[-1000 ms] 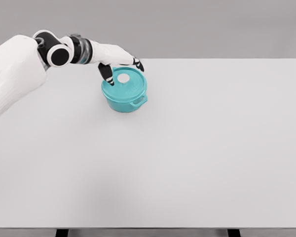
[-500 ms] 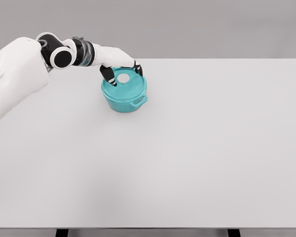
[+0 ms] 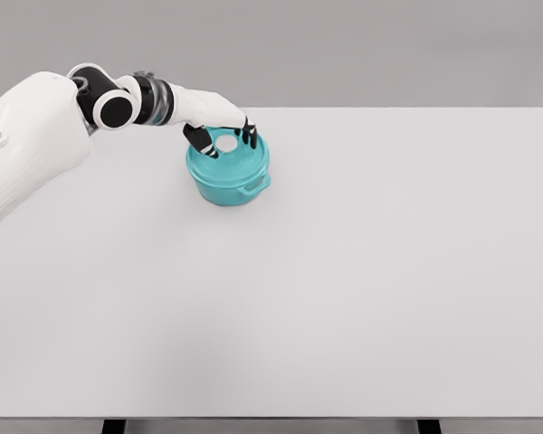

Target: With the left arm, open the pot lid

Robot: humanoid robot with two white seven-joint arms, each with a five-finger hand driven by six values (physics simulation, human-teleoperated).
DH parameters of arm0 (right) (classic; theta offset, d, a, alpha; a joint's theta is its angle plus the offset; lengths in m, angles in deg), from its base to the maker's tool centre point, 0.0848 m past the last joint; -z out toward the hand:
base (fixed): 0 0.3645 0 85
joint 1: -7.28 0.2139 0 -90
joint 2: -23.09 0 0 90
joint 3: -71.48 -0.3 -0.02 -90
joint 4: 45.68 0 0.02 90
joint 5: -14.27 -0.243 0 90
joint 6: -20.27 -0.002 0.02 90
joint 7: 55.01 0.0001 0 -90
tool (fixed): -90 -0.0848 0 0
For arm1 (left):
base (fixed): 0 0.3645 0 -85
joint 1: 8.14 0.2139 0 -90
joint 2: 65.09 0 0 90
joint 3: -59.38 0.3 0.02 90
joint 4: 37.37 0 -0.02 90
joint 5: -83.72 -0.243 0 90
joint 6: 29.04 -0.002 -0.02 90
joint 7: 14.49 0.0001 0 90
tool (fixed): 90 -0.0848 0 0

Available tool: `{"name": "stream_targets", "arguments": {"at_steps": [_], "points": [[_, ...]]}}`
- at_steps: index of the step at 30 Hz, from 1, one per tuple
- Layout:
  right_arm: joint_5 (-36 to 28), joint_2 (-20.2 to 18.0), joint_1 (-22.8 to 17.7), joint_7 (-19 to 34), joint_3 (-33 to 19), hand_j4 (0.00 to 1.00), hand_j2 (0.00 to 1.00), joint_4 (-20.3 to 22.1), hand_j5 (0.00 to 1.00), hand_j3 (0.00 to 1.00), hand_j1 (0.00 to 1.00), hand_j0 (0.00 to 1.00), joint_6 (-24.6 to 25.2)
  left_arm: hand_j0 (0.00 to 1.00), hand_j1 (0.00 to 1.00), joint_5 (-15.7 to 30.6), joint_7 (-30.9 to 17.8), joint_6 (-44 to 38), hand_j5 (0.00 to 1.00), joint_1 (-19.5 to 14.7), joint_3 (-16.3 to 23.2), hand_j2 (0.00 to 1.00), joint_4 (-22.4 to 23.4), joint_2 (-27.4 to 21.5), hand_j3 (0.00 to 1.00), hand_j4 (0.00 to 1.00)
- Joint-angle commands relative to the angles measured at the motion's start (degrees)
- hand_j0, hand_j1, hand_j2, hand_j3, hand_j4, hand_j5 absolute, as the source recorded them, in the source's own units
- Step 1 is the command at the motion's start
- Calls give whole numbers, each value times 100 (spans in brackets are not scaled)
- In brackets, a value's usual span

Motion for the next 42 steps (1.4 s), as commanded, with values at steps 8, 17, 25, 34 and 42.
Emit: {"name": "stream_targets", "arguments": {"at_steps": [8,17,25,34,42], "points": [[-3,-1,0,2,1,100,100,-1,100,100,100,100,5,47,47,14,2,12,47,26,1,47,0,-5,47,47],[-3,-1,0,2,1,100,100,-1,100,100,100,100,-3,39,39,14,2,48,39,0,1,39,-9,-207,39,39],[-3,-1,0,2,1,100,100,8,100,100,100,100,-3,39,39,5,2,329,39,-123,1,39,-79,-1104,39,39],[-3,-1,0,2,1,100,100,-1,100,100,100,100,-3,40,40,-276,2,742,40,114,107,40,-44,-1596,40,40],[-3,-1,0,2,1,100,100,8,100,100,100,100,-3,92,92,-285,2,742,92,237,107,92,-26,-1587,92,92]]}}
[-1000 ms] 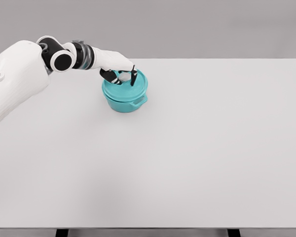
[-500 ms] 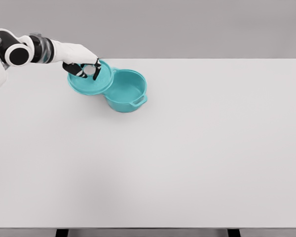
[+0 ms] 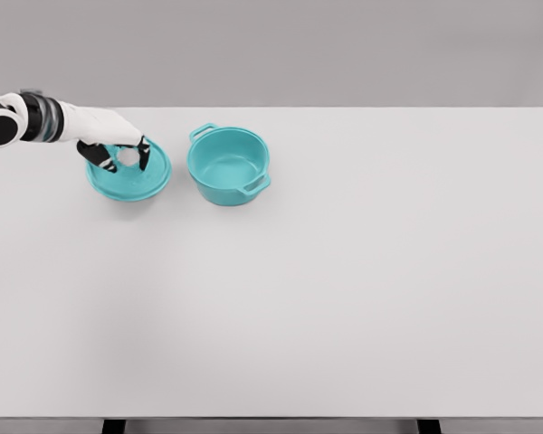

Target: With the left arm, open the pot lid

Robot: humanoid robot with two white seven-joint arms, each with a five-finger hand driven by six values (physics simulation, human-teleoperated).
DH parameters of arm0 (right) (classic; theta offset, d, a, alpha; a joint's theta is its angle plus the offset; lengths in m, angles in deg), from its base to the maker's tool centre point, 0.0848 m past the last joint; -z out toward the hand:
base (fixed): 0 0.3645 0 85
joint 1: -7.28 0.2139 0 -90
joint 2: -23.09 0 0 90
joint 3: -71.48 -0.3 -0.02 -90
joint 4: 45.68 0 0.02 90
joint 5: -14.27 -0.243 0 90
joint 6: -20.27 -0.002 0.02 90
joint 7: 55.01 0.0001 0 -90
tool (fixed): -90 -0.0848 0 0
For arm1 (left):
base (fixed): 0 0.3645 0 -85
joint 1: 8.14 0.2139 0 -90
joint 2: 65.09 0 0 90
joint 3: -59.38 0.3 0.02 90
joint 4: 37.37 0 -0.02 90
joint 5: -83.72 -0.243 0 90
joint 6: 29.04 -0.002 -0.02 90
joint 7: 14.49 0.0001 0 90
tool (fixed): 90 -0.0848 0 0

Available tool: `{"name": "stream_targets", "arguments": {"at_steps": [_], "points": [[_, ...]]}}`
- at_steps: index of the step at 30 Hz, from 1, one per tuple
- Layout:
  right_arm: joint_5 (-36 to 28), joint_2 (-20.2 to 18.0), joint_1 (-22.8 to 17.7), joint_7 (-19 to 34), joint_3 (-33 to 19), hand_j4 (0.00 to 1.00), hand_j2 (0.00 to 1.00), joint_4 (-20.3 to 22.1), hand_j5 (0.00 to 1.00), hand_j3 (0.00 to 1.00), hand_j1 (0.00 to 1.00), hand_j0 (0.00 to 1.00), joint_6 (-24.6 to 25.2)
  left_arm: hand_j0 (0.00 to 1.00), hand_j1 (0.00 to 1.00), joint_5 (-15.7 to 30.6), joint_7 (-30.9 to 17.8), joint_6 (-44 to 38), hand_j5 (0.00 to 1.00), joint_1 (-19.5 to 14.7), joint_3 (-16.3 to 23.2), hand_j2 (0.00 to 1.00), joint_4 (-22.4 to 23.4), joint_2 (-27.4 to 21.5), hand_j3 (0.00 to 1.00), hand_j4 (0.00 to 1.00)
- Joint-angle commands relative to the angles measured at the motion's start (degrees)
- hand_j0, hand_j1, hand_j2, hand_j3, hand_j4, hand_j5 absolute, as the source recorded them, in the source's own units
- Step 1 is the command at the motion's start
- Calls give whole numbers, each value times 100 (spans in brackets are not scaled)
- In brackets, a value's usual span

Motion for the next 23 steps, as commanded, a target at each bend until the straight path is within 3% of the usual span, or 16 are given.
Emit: {"name": "stream_targets", "arguments": {"at_steps": [1,9,11,13,16,23], "points": [[-2,-1,0,2,2,100,100,-1,100,100,100,100,-3,96,96,12,2,-16,96,0,-11,96,16,-2,96,96],[-2,-1,0,2,2,100,100,-1,100,100,100,100,-3,100,100,56,2,-51,100,-9,-11,100,34,-134,100,100],[-2,-1,0,2,2,100,100,-1,100,100,100,100,6,100,100,64,2,-51,100,158,-20,100,314,-275,100,100],[-2,-1,0,2,2,100,100,-1,100,100,100,100,-3,100,100,82,2,-78,100,158,-64,100,850,-284,100,100],[-2,-1,0,2,2,100,100,-1,100,100,100,100,-3,100,100,170,2,-69,100,158,-151,100,1229,-336,100,100],[-2,-1,0,2,2,100,100,-1,100,100,100,100,-3,100,100,161,2,-60,100,158,-178,100,1299,-363,100,100]]}}
